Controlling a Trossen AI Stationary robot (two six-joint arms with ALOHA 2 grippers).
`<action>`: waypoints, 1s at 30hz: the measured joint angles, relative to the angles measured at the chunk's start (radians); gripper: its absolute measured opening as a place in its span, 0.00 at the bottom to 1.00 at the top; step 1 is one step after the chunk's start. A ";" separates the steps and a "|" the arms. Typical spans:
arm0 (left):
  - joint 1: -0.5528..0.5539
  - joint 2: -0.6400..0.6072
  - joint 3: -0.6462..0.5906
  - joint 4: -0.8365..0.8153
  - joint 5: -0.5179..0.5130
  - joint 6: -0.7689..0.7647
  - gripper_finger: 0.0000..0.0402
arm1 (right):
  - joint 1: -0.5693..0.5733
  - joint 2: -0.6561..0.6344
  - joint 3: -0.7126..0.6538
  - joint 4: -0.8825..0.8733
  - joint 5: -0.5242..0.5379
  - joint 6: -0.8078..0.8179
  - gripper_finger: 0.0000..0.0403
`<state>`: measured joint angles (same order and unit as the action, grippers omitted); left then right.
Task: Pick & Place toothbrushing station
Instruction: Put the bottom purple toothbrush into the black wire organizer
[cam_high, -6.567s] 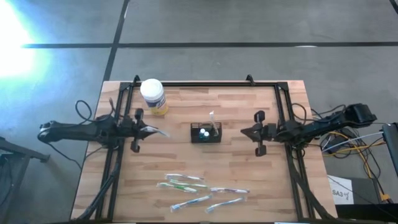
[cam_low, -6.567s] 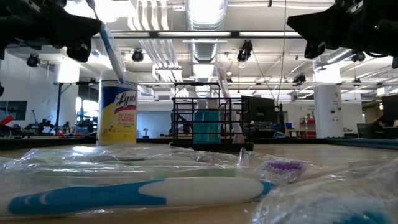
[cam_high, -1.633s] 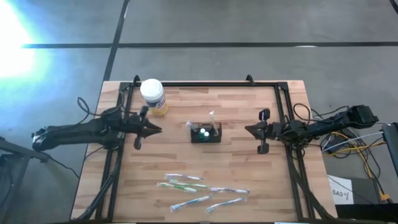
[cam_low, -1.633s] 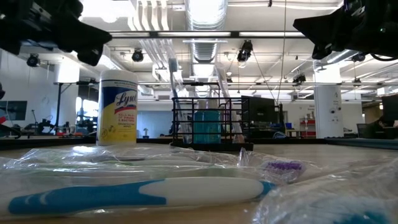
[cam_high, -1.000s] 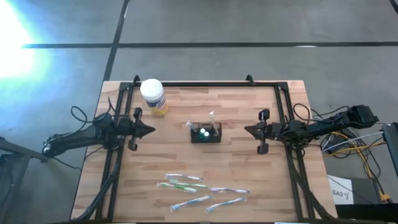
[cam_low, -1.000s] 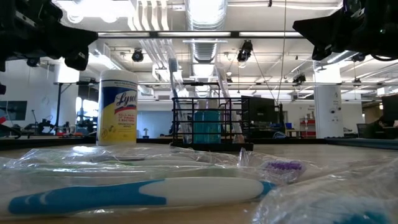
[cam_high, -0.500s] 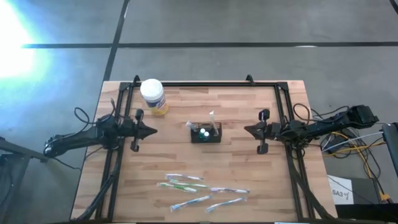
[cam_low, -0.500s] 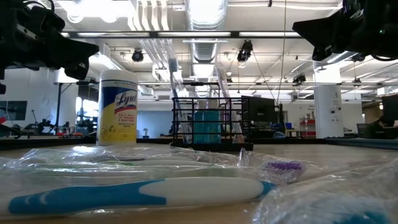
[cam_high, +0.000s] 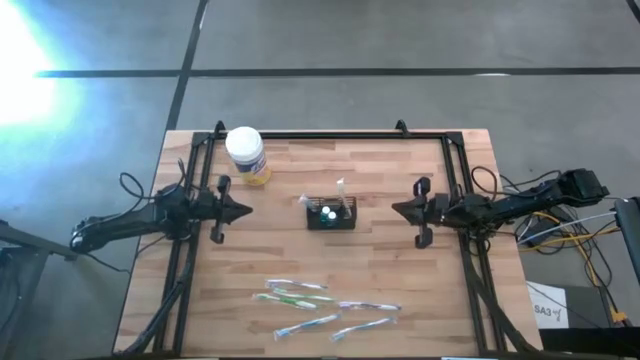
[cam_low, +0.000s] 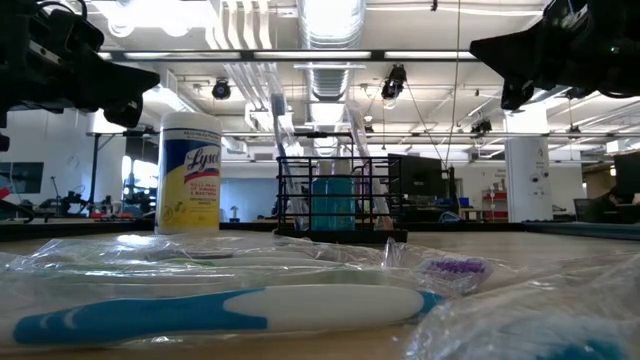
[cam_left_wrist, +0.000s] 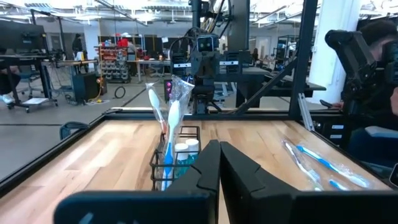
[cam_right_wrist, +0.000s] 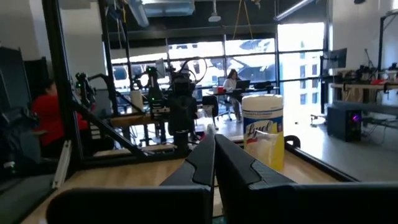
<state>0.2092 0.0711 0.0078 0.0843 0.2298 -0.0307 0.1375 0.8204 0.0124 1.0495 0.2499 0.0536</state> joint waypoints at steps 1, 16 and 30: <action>0.000 0.000 0.000 -0.001 0.000 0.000 0.02 | 0.000 0.000 0.000 0.000 0.000 0.012 0.02; 0.000 0.001 -0.001 -0.026 -0.001 -0.027 0.04 | 0.085 0.065 0.561 -1.089 0.076 0.161 0.02; 0.000 0.001 0.005 -0.027 -0.018 -0.099 0.05 | 0.332 0.480 1.036 -1.684 0.075 0.471 0.02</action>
<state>0.2092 0.0719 0.0130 0.0572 0.2117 -0.1299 0.4700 1.3007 1.0482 -0.6341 0.3251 0.5250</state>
